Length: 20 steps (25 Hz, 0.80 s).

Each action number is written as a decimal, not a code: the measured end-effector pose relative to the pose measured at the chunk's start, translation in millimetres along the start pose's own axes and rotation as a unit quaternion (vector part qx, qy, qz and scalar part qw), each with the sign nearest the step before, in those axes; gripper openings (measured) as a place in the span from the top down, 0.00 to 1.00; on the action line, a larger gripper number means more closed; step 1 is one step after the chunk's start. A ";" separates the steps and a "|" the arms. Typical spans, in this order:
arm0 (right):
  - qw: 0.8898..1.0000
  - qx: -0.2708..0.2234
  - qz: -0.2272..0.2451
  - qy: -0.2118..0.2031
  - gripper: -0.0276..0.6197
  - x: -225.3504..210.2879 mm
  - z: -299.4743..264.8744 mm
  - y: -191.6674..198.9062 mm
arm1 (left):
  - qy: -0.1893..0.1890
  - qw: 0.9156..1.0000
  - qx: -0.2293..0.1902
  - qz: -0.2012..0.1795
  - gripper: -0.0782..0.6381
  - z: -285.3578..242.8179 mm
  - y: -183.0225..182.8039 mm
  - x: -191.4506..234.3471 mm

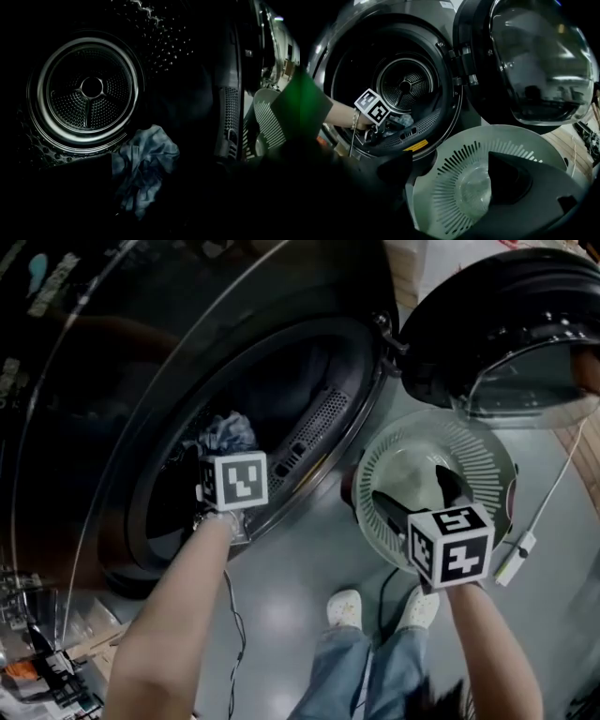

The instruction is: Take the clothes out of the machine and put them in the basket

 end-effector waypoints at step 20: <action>0.995 0.090 -0.014 0.027 0.28 4.0 -52.8 32.7 | 0.022 0.981 0.193 -0.027 0.14 -62.4 33.4 14.2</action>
Point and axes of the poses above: the fingertips, and each gripper's own axes: z backward along the fingers, x to its left, y out of its underside, the point moved 4 cm from there along z, backward along the fingers, and after that the axes turned 3 degrees about y, right-handed, at the moved point
